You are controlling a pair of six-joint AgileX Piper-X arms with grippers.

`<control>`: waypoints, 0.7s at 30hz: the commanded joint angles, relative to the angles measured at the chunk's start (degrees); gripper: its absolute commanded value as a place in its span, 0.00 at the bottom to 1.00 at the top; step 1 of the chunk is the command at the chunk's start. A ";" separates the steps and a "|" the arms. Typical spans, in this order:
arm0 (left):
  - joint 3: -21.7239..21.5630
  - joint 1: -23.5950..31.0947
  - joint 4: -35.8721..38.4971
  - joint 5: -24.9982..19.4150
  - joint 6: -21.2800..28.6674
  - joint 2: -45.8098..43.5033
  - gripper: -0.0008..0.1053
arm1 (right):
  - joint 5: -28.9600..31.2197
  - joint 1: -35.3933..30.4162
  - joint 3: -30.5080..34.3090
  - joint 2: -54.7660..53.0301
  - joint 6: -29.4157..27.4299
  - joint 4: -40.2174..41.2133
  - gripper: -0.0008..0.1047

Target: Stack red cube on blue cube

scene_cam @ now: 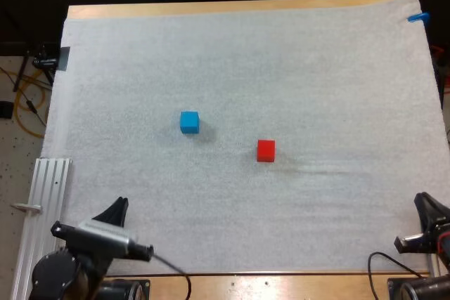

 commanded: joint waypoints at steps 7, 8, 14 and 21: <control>-8.79 -10.21 4.13 1.27 5.75 8.82 0.01 | -8.12 -0.16 -7.40 11.67 -6.49 -0.07 0.02; -9.91 -11.95 4.89 1.42 5.82 10.39 0.01 | -9.15 -0.16 -8.37 13.23 -7.58 -0.07 0.02; -13.74 -19.16 9.60 4.01 6.73 17.23 0.01 | -16.38 -0.16 -13.52 22.95 -14.13 -0.07 0.02; -13.92 -20.71 10.00 4.15 6.73 19.27 0.01 | -18.82 0.04 -19.07 33.18 -19.32 -0.07 0.02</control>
